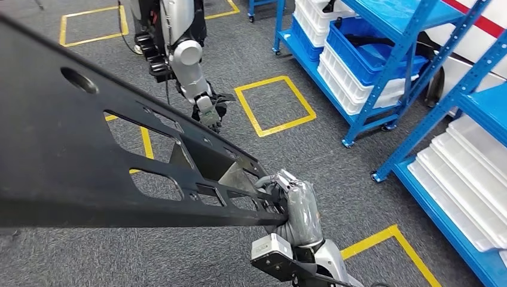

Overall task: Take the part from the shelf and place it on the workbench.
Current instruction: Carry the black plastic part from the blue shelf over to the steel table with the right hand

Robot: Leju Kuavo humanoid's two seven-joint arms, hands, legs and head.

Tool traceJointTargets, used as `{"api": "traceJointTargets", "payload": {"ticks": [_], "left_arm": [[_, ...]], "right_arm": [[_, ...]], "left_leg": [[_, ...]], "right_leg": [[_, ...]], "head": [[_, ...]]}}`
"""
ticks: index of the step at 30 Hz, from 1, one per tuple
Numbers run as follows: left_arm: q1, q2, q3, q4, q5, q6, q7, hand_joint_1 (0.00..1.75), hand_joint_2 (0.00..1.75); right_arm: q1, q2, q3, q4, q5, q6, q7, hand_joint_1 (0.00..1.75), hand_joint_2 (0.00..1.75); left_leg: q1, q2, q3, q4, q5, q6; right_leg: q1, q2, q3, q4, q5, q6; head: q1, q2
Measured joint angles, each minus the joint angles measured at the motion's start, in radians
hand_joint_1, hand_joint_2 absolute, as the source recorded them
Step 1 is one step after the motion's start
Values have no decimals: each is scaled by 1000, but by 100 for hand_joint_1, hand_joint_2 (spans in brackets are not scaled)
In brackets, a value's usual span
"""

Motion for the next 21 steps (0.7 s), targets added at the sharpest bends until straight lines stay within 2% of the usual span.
{"api": "traceJointTargets", "payload": {"ticks": [1, 2, 3, 4, 6, 7, 9, 11, 13, 15, 16, 17, 18, 20, 21], "left_arm": [[0, 0, 0, 0, 0, 0, 0, 0, 175], [0, 0, 0, 0, 0, 0, 0, 0, 175], [0, 0, 0, 0, 0, 0, 0, 0, 175], [0, 0, 0, 0, 0, 0, 0, 0, 175], [-1, 0, 0, 0, 0, 0, 0, 0, 175], [0, 0, 0, 0, 1, 0, 0, 0, 175], [0, 0, 0, 0, 1, 0, 0, 0, 175], [-1, 0, 0, 0, 1, 0, 0, 0, 175], [-1, 0, 0, 0, 2, 0, 0, 0, 175], [0, 0, 0, 0, 2, 0, 0, 0, 175], [0, 0, 0, 0, 3, 0, 0, 0, 175], [0, 0, 0, 0, 3, 0, 0, 0, 175], [0, 0, 0, 0, 3, 0, 0, 0, 175], [0, 0, 0, 0, 3, 0, 0, 0, 175], [-1, 0, 0, 0, 3, 0, -1, 0, 175]], "right_arm": [[2, 0, 0, 0, 0, 0, 0, 175, 175], [3, 0, 0, 0, 0, 0, 0, 175, 175], [4, 0, 0, 1, 0, 0, 0, 175, 175], [4, 0, 0, 1, 0, 0, 0, 175, 175], [3, 0, 0, 1, 0, 0, 0, 175, 175], [3, 0, 0, 1, 0, 0, 0, 175, 175], [3, 0, 0, 1, 0, 0, -1, 175, 175], [1, 0, 0, 1, 0, 1, -1, 175, 175], [-2, 1, 0, 1, -1, 1, -2, 175, 175], [-2, 1, 0, 1, -2, 1, -2, 175, 175], [-2, 1, 0, 1, -3, 1, -2, 175, 175], [-3, 1, 0, 1, -3, 1, -2, 175, 175], [-3, 1, 0, 1, -3, 1, -2, 175, 175], [-6, 1, 0, 1, -3, 1, -2, 175, 175], [-8, 1, 0, 1, -3, 1, -2, 175, 175]], "left_leg": [[-1, -7, 0, 1, -1, 1], [-1, -15, 0, 2, -1, 1], [-1, -23, 1, 5, -2, 0], [0, -31, 1, 9, -4, -2], [-2, -45, -3, 20, -10, -11], [-2, -50, -6, 24, -12, -15], [-1, -56, -9, 26, -12, -25], [0, -47, -12, 41, -23, -36], [2, -25, -43, 117, -68, -48], [5, -12, -103, 242, -127, -57], [6, -10, -127, 289, -141, -59], [7, -8, -134, 302, -137, -59], [8, -6, -121, 276, -114, -58], [7, 15, -56, 141, -50, -50], [3, 27, -27, 79, -28, -45]], "right_leg": [[0, 2, -20, 36, -5, 1], [0, 3, -24, 37, 11, 1], [-1, 5, -9, -3, 43, 0], [-2, 10, 20, -71, 84, -1], [-3, 27, 68, -185, 131, -4], [-2, 32, 78, -212, 138, -7], [2, 27, 79, -219, 139, -16], [2, 17, 80, -223, 143, -26], [0, 5, 82, -226, 144, -34], [2, -10, 82, -226, 143, -38], [2, -17, 82, -226, 142, -38], [2, -25, 83, -226, 140, -38], [2, -32, 85, -226, 139, -38], [3, -43, 92, -226, 134, -33], [4, -48, 95, -226, 132, -30]], "head": [[2, 0], [3, 0], [4, 0], [5, 0], [6, 0], [6, 0], [4, 0], [1, 0], [-7, 0], [-13, 0], [-13, 0], [-13, 0], [-13, 0], [-12, 0], [-12, 0]]}}
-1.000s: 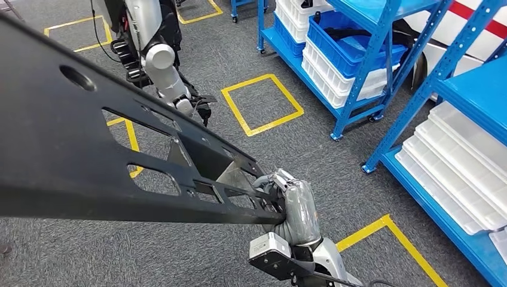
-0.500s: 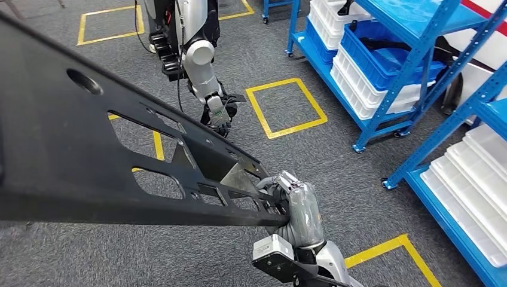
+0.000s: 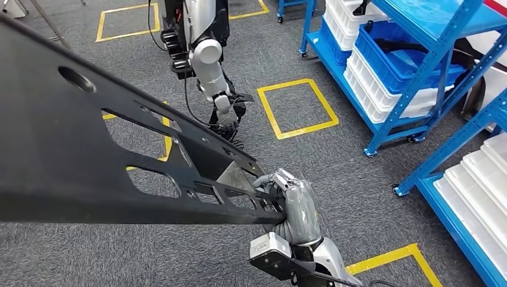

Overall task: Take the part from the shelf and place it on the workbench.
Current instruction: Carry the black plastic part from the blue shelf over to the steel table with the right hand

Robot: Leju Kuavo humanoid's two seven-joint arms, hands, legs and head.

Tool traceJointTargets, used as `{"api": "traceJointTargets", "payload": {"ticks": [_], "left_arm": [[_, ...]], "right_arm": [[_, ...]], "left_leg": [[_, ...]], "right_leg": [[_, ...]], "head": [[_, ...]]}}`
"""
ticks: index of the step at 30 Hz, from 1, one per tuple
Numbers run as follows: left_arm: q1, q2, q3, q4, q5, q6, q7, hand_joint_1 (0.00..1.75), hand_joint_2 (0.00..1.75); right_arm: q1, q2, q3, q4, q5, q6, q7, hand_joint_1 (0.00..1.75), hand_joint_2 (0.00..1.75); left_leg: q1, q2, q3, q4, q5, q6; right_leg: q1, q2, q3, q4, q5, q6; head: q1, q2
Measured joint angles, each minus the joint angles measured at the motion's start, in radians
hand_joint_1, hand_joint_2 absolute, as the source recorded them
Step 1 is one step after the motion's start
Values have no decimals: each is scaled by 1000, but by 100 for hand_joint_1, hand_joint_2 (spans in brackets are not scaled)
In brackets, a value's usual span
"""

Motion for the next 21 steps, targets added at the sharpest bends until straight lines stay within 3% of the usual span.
{"api": "traceJointTargets", "payload": {"ticks": [2, 4, 6, 9, 10, 11, 12, 14, 16, 19, 21], "left_arm": [[0, 0, 0, 0, 0, 0, -1, 0, 175], [1, 0, 0, 0, 0, 0, -1, 0, 175], [1, 0, 0, 0, 0, 0, -1, 0, 175], [-1, 0, 0, 0, 2, 1, -3, 0, 175], [-1, 0, 0, 0, 4, 1, -5, 0, 175], [-1, 0, 0, 0, 6, 2, -6, 0, 175], [0, -1, 0, 0, 7, 3, -8, 0, 175], [-1, -1, 0, 0, 8, 5, -10, 0, 175], [-1, -2, 0, 0, 6, 4, -11, 0, 175], [-2, -2, 0, 0, 2, 0, -7, 0, 175], [-2, -1, 0, 0, 0, -1, -4, 0, 175]], "right_arm": [[-3, 0, 0, 0, 0, 0, -1, 175, 175], [-4, 0, 0, 0, 0, 0, -1, 175, 175], [-6, 0, 1, 0, -2, 0, -1, 175, 175], [-7, 0, 2, 0, -7, 0, -1, 175, 175], [-7, -1, 3, 0, -9, 0, 0, 175, 175], [-7, -1, 4, 0, -10, 0, 0, 175, 175], [-7, -1, 5, 0, -10, 0, 0, 175, 175], [-7, -2, 6, 0, -11, 0, 0, 175, 175], [-9, -2, 7, 0, -12, 0, 0, 175, 175], [-10, -2, 8, 0, -14, 0, 0, 175, 175], [-13, -1, 9, 0, -15, 0, -1, 175, 175]], "left_leg": [[-8, 13, 21, -54, 11, 10], [-8, 1, 21, -62, 16, 20], [-4, -9, 28, -76, 23, 32], [-3, -24, 32, -83, 26, 44], [-4, -31, 32, -82, 25, 45], [-4, -38, 32, -81, 25, 46], [-4, -46, 33, -79, 24, 45], [-3, -63, 33, -72, 20, 41], [-5, -77, 28, -60, 13, 31], [-3, -89, 21, -54, 12, 16], [-2, -77, 15, -31, -4, 6]], "right_leg": [[2, -8, 3, -2, -3, 8], [1, -14, 8, -6, -5, 18], [-1, 6, 2, 20, -27, 27], [-2, 47, -80, 193, -117, 31], [-2, 51, -109, 248, -134, 32], [-2, 52, -125, 275, -132, 32], [-3, 52, -122, 260, -110, 32], [-5, 62, -70, 135, -36, 30], [-5, 82, -26, 29, 5, 26], [-1, 82, -20, 10, 9, 12], [-2, 70, -17, 5, 12, 2]], "head": [[0, 0], [1, 0], [4, 0], [15, 0], [17, 0], [19, 0], [19, 0], [21, 0], [24, 0], [22, 0], [18, 0]]}}
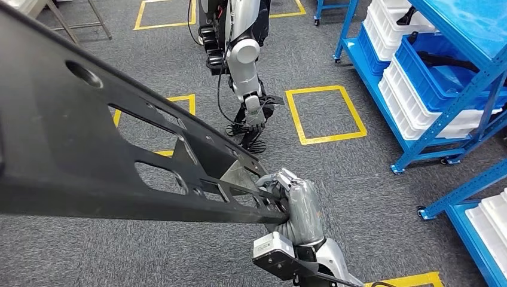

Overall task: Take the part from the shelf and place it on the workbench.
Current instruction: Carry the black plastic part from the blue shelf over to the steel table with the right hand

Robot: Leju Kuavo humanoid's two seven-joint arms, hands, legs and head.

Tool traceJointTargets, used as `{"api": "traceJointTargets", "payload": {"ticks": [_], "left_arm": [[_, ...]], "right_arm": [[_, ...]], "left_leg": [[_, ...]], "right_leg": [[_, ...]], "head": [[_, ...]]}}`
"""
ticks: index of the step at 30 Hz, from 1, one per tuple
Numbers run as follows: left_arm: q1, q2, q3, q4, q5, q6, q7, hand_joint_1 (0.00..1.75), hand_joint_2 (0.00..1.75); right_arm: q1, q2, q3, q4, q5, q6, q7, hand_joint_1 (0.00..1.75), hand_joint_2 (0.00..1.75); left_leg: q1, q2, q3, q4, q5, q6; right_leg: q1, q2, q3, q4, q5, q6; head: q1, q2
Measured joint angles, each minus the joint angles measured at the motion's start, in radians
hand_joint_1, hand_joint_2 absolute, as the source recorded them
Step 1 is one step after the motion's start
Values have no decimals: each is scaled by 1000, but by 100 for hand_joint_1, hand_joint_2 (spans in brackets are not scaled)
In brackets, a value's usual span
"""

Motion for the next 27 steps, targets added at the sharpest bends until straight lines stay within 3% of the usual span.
{"api": "traceJointTargets", "payload": {"ticks": [2, 4, 5, 6, 7, 9, 11, 14, 16, 19, 20, 21, 22, 24, 25, 27], "left_arm": [[-1, 0, 0, 0, -1, 0, 1, 0, 175], [-1, 0, 0, 0, -1, 0, 2, 0, 175], [0, 0, 0, 0, -1, 0, 3, 0, 175], [1, 0, 0, 0, -1, 0, 3, 0, 175], [1, 0, 0, 0, -1, 0, 4, 0, 175], [0, 0, 0, 0, -2, 0, 4, 0, 175], [-1, 0, 0, 0, -2, 0, 4, 0, 175], [1, 0, 0, 0, 1, 1, 4, 0, 175], [1, 0, 0, 0, 2, 1, 4, 0, 175], [0, 0, 0, 0, 6, 1, 5, 0, 175], [1, 0, 0, 0, 7, 1, 6, 0, 175], [1, 0, 0, 0, 7, 1, 6, 0, 175], [1, 0, 0, 0, 7, 1, 7, 0, 175], [1, 0, 0, 0, 7, 1, 7, 0, 175], [0, 0, 0, 0, 7, 1, 7, 0, 175], [0, 0, 0, 0, 7, 1, 7, 0, 175]], "right_arm": [[-2, 1, 0, 0, -1, 0, -1, 175, 175], [-2, 1, 0, 0, -1, 0, -1, 175, 175], [-2, 1, 0, 0, -1, 0, -1, 175, 175], [-2, 1, 0, 0, -1, 0, -1, 175, 175], [-2, 1, 0, 0, -1, 0, -1, 175, 175], [-2, 1, 0, 0, -1, 0, -1, 175, 175], [-2, 1, 0, 0, -1, 0, -1, 175, 175], [-3, 1, 1, 0, -1, 0, -1, 175, 175], [-3, 1, 1, 0, -1, 0, -2, 175, 175], [-1, 1, 1, 0, -1, 0, -2, 175, 175], [0, 1, 1, 1, -1, 0, -2, 175, 175], [1, 1, 1, 1, -1, 0, -2, 175, 175], [1, 1, 1, 1, -2, 0, -2, 175, 175], [1, 1, 1, 2, -2, 0, -2, 175, 175], [1, 1, 1, 2, -2, 0, -2, 175, 175], [3, 1, 1, 2, -2, 0, -2, 175, 175]], "left_leg": [[1, 26, -38, 91, -51, -11], [3, 39, -100, 218, -105, -18], [4, 41, -119, 253, -112, -19], [4, 43, -120, 254, -101, -18], [4, 45, -100, 212, -72, -16], [1, 63, -31, 71, -8, -7], [-7, 78, 7, -16, 16, 3], [-10, 69, 11, -36, 19, 16], [-4, 60, 22, -54, 28, 28], [-2, 47, 27, -61, 31, 38], [-3, 41, 27, -59, 30, 39], [-3, 34, 27, -57, 29, 39], [-2, 26, 27, -55, 27, 38], [-2, 11, 27, -45, 20, 32], [-3, 4, 24, -38, 16, 27], [-4, -6, 18, -30, 12, 18]], "right_leg": [[-1, -15, 2, -2, 0, -8], [1, -31, 3, -2, -2, -11], [2, -38, 3, -2, -3, -12], [2, -45, 5, -2, -5, -12], [2, -52, 7, -2, -6, -11], [4, -63, 14, -2, -11, -7], [5, -71, 18, -4, -15, 0], [3, -79, 26, -9, -18, 13], [2, -59, 19, 23, -45, 20], [1, -24, -63, 193, -126, 24], [1, -21, -89, 238, -136, 25], [1, -20, -97, 247, -126, 26], [0, -18, -89, 219, -98, 26], [-3, -3, -38, 96, -29, 25], [-3, 7, -17, 44, -8, 23], [-2, 17, -2, 3, -2, 18]], "head": [[-7, 0], [-11, 0], [-11, 0], [-11, 0], [-11, 0], [-11, 0], [-10, 0], [-10, 0], [-8, 0], [2, 0], [4, 0], [6, 0], [7, 0], [12, 0], [14, 0], [14, 0]]}}
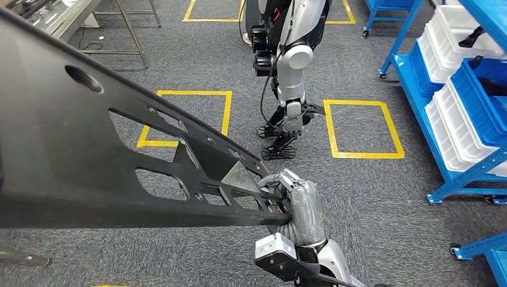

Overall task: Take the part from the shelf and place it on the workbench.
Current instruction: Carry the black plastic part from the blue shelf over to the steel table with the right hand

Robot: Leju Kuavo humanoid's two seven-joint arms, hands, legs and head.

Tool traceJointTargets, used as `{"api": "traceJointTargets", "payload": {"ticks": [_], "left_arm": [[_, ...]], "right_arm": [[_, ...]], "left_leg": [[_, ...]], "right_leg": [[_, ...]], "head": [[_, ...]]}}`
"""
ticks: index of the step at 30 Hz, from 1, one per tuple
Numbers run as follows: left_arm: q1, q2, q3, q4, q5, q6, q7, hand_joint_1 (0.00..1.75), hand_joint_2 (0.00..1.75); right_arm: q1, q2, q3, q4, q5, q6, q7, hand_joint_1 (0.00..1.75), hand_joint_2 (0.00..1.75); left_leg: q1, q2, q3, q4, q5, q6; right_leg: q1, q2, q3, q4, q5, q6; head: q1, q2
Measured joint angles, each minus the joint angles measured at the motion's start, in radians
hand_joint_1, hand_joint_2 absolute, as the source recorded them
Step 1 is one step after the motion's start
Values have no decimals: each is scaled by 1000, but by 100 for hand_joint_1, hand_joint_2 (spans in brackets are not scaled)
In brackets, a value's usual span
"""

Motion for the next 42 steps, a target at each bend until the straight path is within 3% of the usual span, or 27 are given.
{"api": "traceJointTargets", "payload": {"ticks": [2, 4, 7, 8, 9, 11, 13, 14, 15, 17, 19, 20, 22, 23, 24, 25, 26, 27, 29, 31, 34, 36, 38, 39, 40, 42], "left_arm": [[1, 0, 0, 0, 0, 0, 0, 0, 175], [0, 0, 0, 0, 0, 0, 0, 0, 175], [0, 0, 0, 0, -1, 0, 1, 0, 175], [1, 0, 0, 0, -1, 0, 1, 0, 175], [1, 0, 0, 0, -1, 0, 2, 0, 175], [2, 0, 0, 0, -1, 0, 2, 0, 175], [1, 0, 0, 0, -1, 0, 3, 0, 175], [1, 0, 0, 0, -2, 0, 3, 0, 175], [1, 0, 0, 0, -2, -1, 3, 0, 175], [1, 0, 0, 0, -3, -1, 3, 0, 175], [0, 0, 0, 0, -6, -1, 3, 0, 175], [-1, 0, 0, 0, -8, -1, 3, 0, 175], [-4, 0, 0, 0, -9, -1, 4, 0, 175], [-4, 0, 0, 0, -9, -1, 5, 0, 175], [-4, 0, 0, 0, -9, -1, 5, 0, 175], [-5, 0, 0, 0, -9, -1, 6, 0, 175], [-5, 0, 0, 0, -9, -1, 6, 0, 175], [-5, 0, 0, 0, -10, -1, 6, 0, 175], [-6, 0, 0, 0, -13, -2, 7, 0, 175], [-7, 0, 0, 0, -16, -3, 8, 0, 175], [-7, 1, 0, 0, -18, -2, 9, 0, 175], [-9, 2, 0, 0, -18, -2, 11, 0, 175], [-9, 2, 0, 0, -18, -2, 12, 0, 175], [-7, 2, 0, 0, -17, -2, 13, 0, 175], [-6, 3, 0, 0, -16, -2, 14, 0, 175], [-4, 4, 0, 0, -12, -2, 14, 0, 175]], "right_arm": [[1, 0, 0, 0, 0, 0, 0, 175, 175], [1, 0, 0, 0, 0, 1, -1, 175, 175], [1, 0, 0, 0, 0, 2, -2, 175, 175], [2, 0, 0, 0, 0, 2, -2, 175, 175], [2, 0, 0, 0, 0, 2, -2, 175, 175], [2, 0, 0, 0, 0, 2, -2, 175, 175], [2, 0, 0, 0, 0, 2, -2, 175, 175], [1, 0, 0, 0, 0, 2, -2, 175, 175], [1, 1, 0, 0, 0, 2, -3, 175, 175], [1, 2, 0, 0, 0, 2, -3, 175, 175], [0, 2, 0, 0, 0, 3, -4, 175, 175], [0, 2, 0, 0, 0, 3, -4, 175, 175], [0, 2, 0, 1, 0, 3, -5, 175, 175], [1, 2, 0, 2, 0, 3, -5, 175, 175], [2, 2, 0, 3, 0, 3, -5, 175, 175], [2, 2, 0, 4, 0, 3, -5, 175, 175], [2, 2, 0, 5, 0, 3, -5, 175, 175], [2, 2, 0, 6, 0, 3, -5, 175, 175], [1, 2, 0, 6, 2, 3, -6, 175, 175], [1, 3, -1, 6, 2, 3, -8, 175, 175], [0, 4, -1, 6, 3, 5, -10, 175, 175], [0, 7, -1, 6, 3, 6, -12, 175, 175], [0, 8, -1, 6, 4, 8, -14, 175, 175], [0, 8, -1, 6, 4, 9, -14, 175, 175], [0, 9, -1, 7, 4, 9, -15, 175, 175], [0, 13, -1, 10, 4, 11, -18, 175, 175]], "left_leg": [[2, -6, -1, 2, 0, -9], [1, 8, -14, 41, -21, -20], [5, 41, -96, 218, -111, -35], [6, 45, -122, 269, -129, -37], [8, 47, -134, 290, -129, -38], [8, 53, -103, 219, -77, -35], [4, 78, -39, 78, -15, -26], [1, 88, -20, 34, -1, -21], [-3, 96, -10, 7, 4, -16], [-7, 86, -10, 0, 5, -6], [-3, 76, -2, -15, 11, 7], [-1, 71, 3, -22, 14, 13], [0, 61, 5, -24, 16, 21], [-1, 54, 5, -24, 15, 23], [-2, 47, 6, -22, 14, 24], [-2, 39, 6, -21, 13, 24], [-2, 31, 7, -18, 11, 23], [-2, 23, 8, -15, 9, 21], [-3, 9, 5, -4, 2, 13], [-2, -1, 0, 0, -1, 3], [1, 0, -4, 15, -11, -14], [2, 24, -38, 96, -57, -26], [7, 41, -102, 223, -114, -37], [9, 44, -125, 265, -124, -40], [12, 46, -130, 270, -114, -41], [15, 57, -85, 173, -49, -41]], "right_leg": [[2, -10, 0, -4, 3, -10], [1, -23, 4, -10, 6, -19], [2, -45, 8, -12, 4, -27], [3, -52, 8, -12, 3, -28], [3, -60, 9, -12, 2, -28], [4, -72, 14, -12, -3, -27], [5, -82, 22, -12, -8, -21], [6, -86, 24, -12, -11, -18], [7, -90, 26, -13, -13, -14], [7, -98, 30, -17, -14, -4], [4, -88, 31, 0, -32, 5], [3, -74, 18, 34, -54, 8], [2, -46, -43, 158, -115, 10], [2, -40, -76, 219, -136, 11], [2, -38, -98, 255, -139, 12], [2, -36, -103, 253, -121, 11], [2, -34, -88, 211, -86, 10], [1, -27, -61, 144, -45, 8], [1, -4, -14, 28, 3, 3], [4, 6, -2, -4, 5, -2], [3, -13, 3, -15, 12, -17], [1, -30, 7, -22, 14, -25], [2, -47, 8, -22, 12, -29], [2, -55, 8, -22, 11, -29], [2, -63, 9, -22, 10, -28], [2, -77, 15, -22, 6, -25]], "head": [[-2, 0], [-8, 0], [-21, 0], [-21, 0], [-21, 0], [-21, 0], [-21, 0], [-21, 0], [-21, 0], [-20, 0], [-19, 0], [-17, 0], [-10, 0], [-6, 0], [-4, 0], [-2, 0], [0, 0], [2, 0], [7, 0], [8, 0], [4, 0], [-6, 0], [-14, 0], [-15, 0], [-15, 0], [-16, 0]]}}
